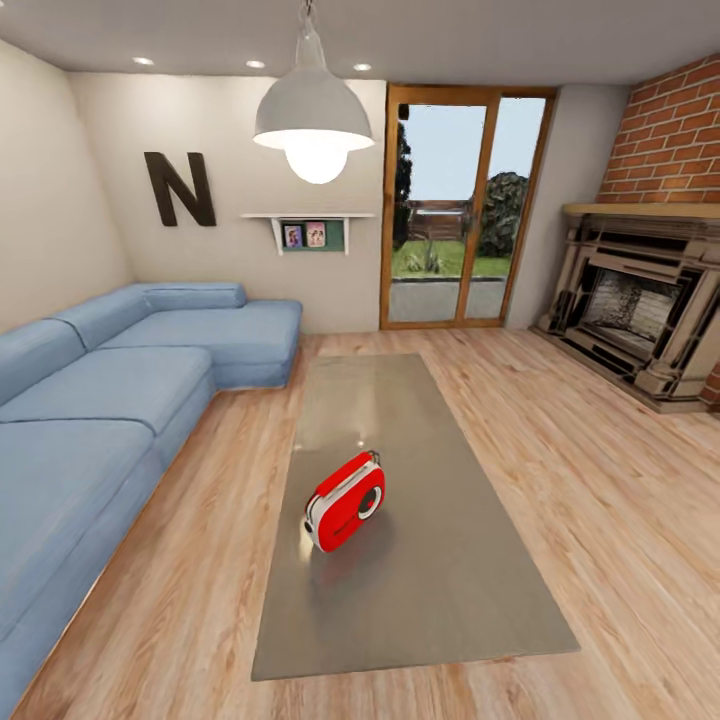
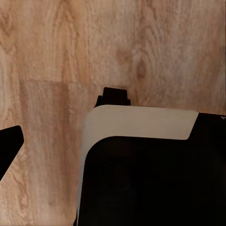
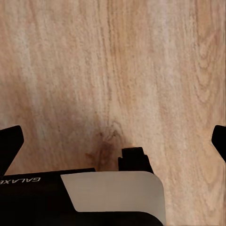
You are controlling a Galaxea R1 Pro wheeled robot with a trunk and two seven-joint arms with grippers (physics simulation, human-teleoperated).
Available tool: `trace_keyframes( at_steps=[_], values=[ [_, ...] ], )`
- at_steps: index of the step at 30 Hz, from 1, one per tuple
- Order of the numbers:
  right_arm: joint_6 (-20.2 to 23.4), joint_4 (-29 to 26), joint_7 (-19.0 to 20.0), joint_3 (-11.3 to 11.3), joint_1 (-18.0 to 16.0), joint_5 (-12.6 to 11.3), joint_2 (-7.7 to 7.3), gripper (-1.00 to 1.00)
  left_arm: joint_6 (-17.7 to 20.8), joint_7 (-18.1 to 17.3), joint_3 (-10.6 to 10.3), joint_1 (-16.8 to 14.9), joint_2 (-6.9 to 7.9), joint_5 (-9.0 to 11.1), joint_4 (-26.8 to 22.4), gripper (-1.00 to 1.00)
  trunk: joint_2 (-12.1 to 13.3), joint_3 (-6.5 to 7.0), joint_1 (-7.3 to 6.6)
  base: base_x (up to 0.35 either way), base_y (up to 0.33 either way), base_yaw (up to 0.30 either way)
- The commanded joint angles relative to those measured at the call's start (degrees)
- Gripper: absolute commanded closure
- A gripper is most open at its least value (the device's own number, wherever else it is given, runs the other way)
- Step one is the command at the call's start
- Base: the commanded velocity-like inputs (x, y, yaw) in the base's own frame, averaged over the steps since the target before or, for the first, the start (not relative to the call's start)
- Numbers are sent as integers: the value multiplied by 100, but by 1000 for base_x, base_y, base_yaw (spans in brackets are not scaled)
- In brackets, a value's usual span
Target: Turn on the radio receiver that's on the table in the living room.
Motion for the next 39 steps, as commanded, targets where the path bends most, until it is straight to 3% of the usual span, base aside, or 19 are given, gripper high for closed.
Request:
trace_keyframes(
  at_steps=[1, 16, 39],
  values=[
    [0, 0, 0, 0, 1, 2, -1, -100, 0, 0, 0, 0, 0, 0, 1, -100, 0, 0, 0, 164, -262, 0],
    [0, 5, 0, 0, -1, 0, 2, -100, 0, 0, 1, 0, 7, 0, -2, -100, 0, 0, 0, 153, -221, 0],
    [-1, 2, 0, 0, 0, 0, 2, -100, 0, 0, 1, 0, 9, 8, -6, -100, 0, 0, 0, 13, -10, 0]
  ],
)
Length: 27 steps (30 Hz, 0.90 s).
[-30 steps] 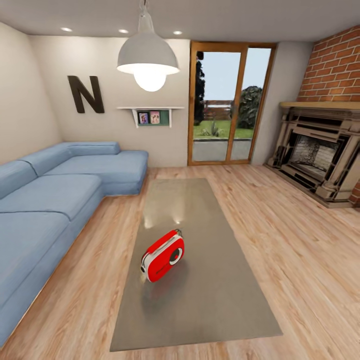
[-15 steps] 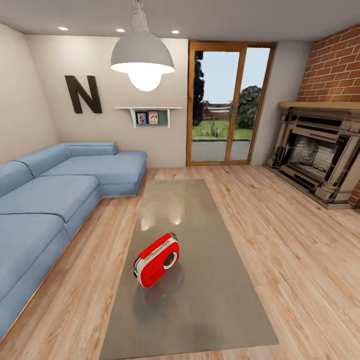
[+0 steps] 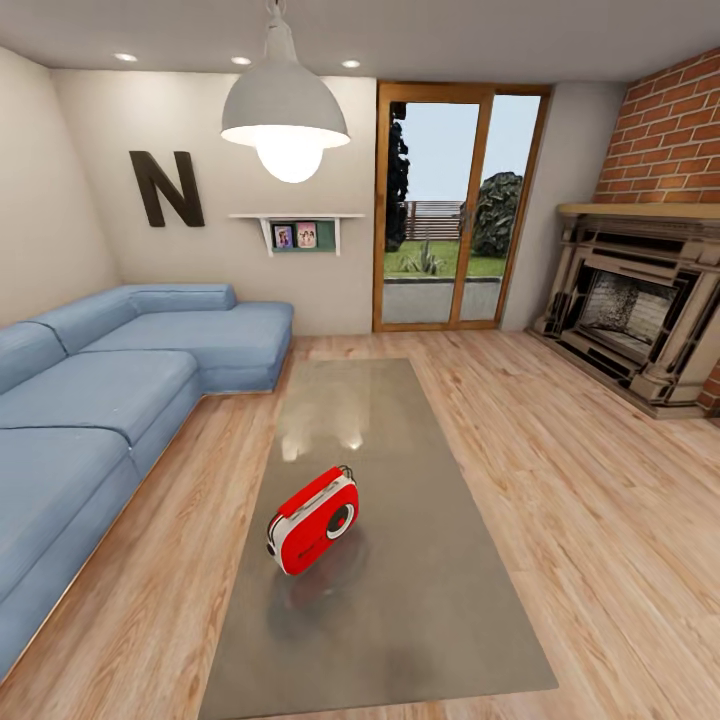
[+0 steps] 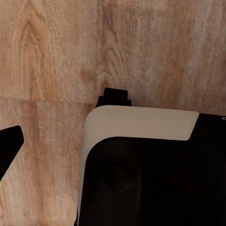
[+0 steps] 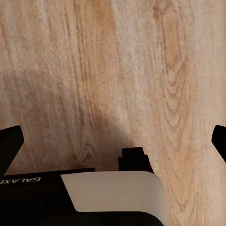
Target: Turn on the radio receiver that's on the table in the living room.
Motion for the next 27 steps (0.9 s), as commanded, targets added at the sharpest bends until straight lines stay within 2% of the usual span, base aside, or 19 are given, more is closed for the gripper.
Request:
trace_keyframes(
  at_steps=[1, 16, 27],
  values=[
    [0, 1, 0, 0, -1, 0, 0, -100, 0, 0, 0, 0, 0, 0, 0, -100, 0, 0, 0, 0, 0, 0],
    [-6, 3, 5, 0, 0, 0, 0, -100, 0, 0, 0, 0, 9, 0, 0, -100, 0, 0, 0, 6, 0, 0],
    [-7, 6, 5, 0, -1, 0, 0, -100, 0, 0, 0, 0, 8, 0, 0, -100, 0, 0, 0, 147, 0, 0]
  ],
)
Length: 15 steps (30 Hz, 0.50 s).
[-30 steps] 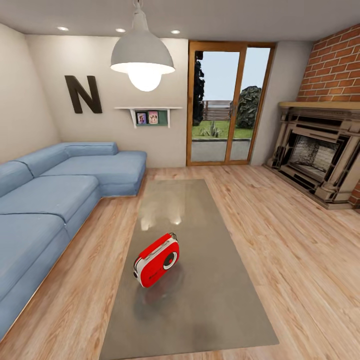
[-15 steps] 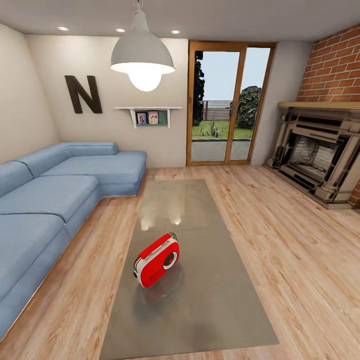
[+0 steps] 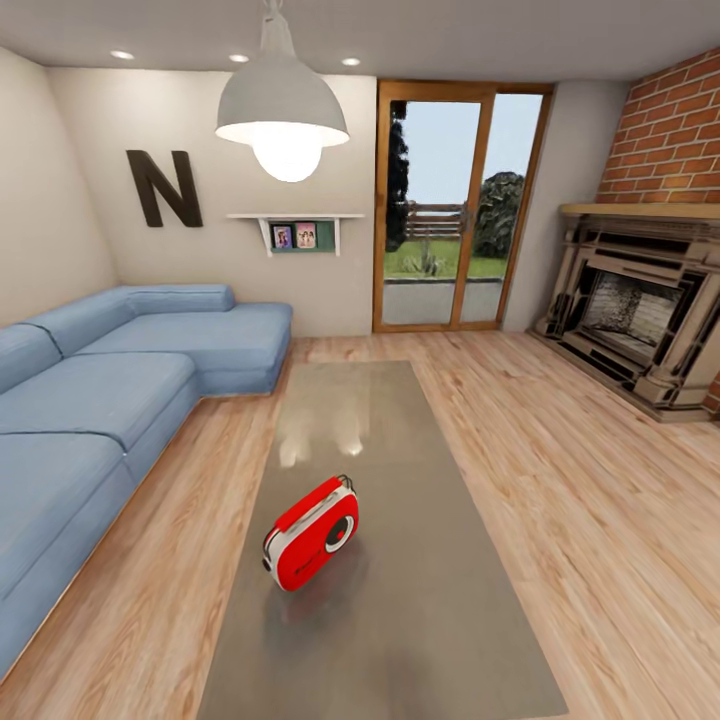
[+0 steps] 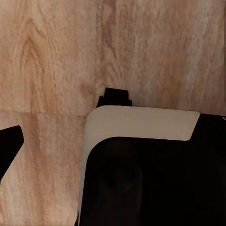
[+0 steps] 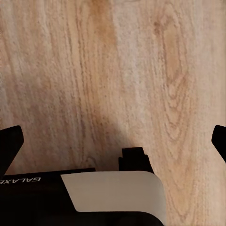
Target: Turn on the radio receiver that's on the table in the living room.
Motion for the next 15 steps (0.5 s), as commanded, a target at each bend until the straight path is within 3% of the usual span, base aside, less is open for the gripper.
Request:
trace_keyframes(
  at_steps=[1, 15],
  values=[
    [0, 0, 1, 0, -1, 0, 0, -100, 0, 0, 0, 0, 0, 0, 0, -100, 0, 0, 0, 185, 0, 0],
    [1, -2, 4, 0, 2, 0, 0, -100, 0, 0, 8, 0, 7, -5, -8, -100, 0, 0, 0, 42, 0, 0]
  ],
)
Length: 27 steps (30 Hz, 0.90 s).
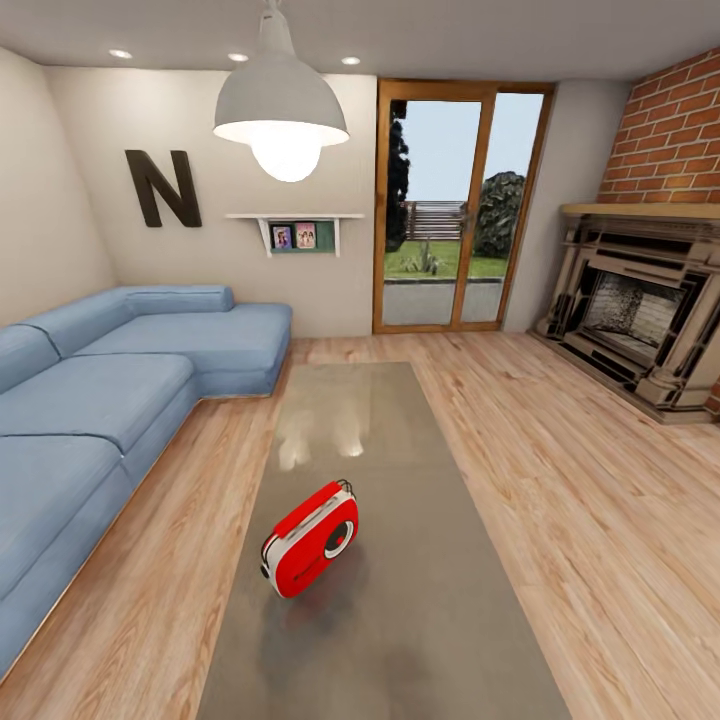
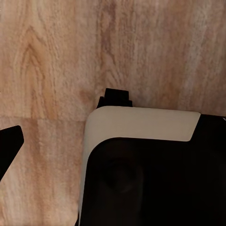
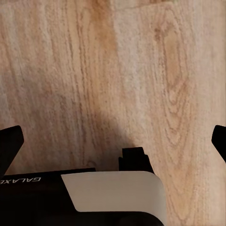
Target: Turn on the radio receiver that's on the table in the living room.
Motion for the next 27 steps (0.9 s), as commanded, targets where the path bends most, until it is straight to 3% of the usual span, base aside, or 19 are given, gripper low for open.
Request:
trace_keyframes(
  at_steps=[1, 7, 16, 17, 20, 21, 22, 27],
  values=[
    [-1, -2, 0, 0, 0, 0, 0, -100, 0, 0, 0, 0, -1, -1, -2, -100, 0, 0, 0, 2, 0, 0],
    [-1, -6, -7, 0, -1, 0, 9, -100, 0, 0, 7, 0, -34, -3, -14, -100, 0, 0, 0, 0, 0, 0],
    [5, -6, -17, 0, 0, 0, 30, -100, 178, 4, 14, 0, -244, -12, -22, -100, 0, 0, 0, 0, 0, 0],
    [11, -9, -17, 0, -1, 0, 54, -100, 836, 1, 23, 0, -299, -15, -172, -100, 0, 0, 0, 0, 0, 0],
    [41, -16, -17, -2, 0, 0, 52, -100, 1238, 0, 19, 0, -318, -14, -520, -100, 0, 0, 0, 0, 0, 0],
    [95, -20, -17, -4, -2, 0, 49, -100, 1439, 0, 19, 0, -325, -13, -733, -100, 0, 0, 0, 0, 0, 0],
    [349, -45, -18, -7, 0, -6, 44, -100, 1921, 0, 15, 0, -359, -13, -1288, -100, 0, 0, 0, 0, 0, 0],
    [705, -100, -19, -20, -2, -9, 33, -100, 2776, 1, 10, 0, -492, -13, -2267, -100, 0, 0, 0, 0, 0, 0]
  ],
)
